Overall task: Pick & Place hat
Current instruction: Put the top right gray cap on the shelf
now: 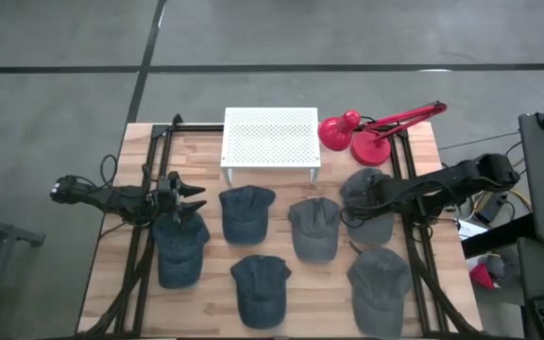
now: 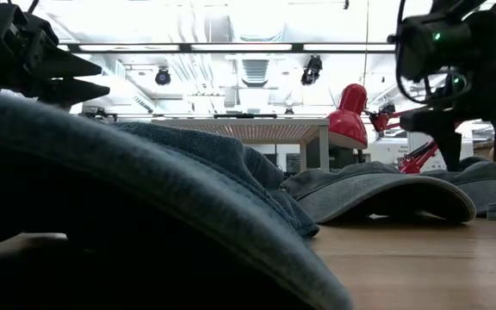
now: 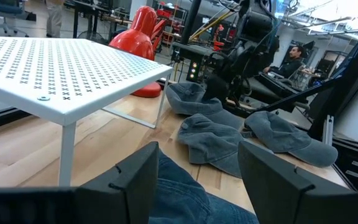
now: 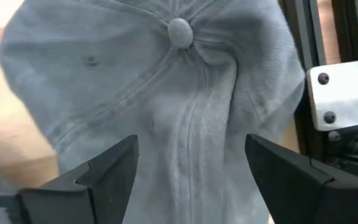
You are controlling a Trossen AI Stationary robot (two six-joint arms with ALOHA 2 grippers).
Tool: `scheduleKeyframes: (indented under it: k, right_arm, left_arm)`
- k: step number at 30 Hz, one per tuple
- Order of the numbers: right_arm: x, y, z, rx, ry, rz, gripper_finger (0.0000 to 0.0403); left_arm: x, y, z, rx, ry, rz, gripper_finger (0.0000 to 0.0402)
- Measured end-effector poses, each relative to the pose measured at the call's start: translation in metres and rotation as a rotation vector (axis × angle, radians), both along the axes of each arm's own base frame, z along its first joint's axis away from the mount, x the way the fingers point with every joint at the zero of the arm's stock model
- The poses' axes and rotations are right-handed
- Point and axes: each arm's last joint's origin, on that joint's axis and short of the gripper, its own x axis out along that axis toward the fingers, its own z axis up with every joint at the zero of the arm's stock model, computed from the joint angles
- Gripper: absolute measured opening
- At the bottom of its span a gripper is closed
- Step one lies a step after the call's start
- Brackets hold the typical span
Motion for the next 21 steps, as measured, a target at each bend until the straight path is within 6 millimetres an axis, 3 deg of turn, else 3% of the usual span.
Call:
scheduleKeyframes:
  k: [8,13,17,21]
  right_arm:
    - [0.003,-0.006,-0.018,-0.008,0.073,-0.063,0.0292]
    - [0.008,-0.007,-0.030,0.000,0.023,-0.065,0.0280]
    - [0.011,-0.007,-0.041,0.016,-0.038,-0.071,0.0244]
    - [0.007,-0.007,-0.043,0.029,-0.031,-0.074,0.0180]
  left_arm:
    - [0.000,0.000,0.000,-0.072,-0.016,0.004,0.0223]
    - [0.000,0.000,0.000,-0.076,-0.017,0.004,0.0223]
    - [0.000,0.000,0.000,-0.076,-0.017,0.004,0.0223]
    - [0.000,0.000,0.000,-0.076,-0.017,0.004,0.0223]
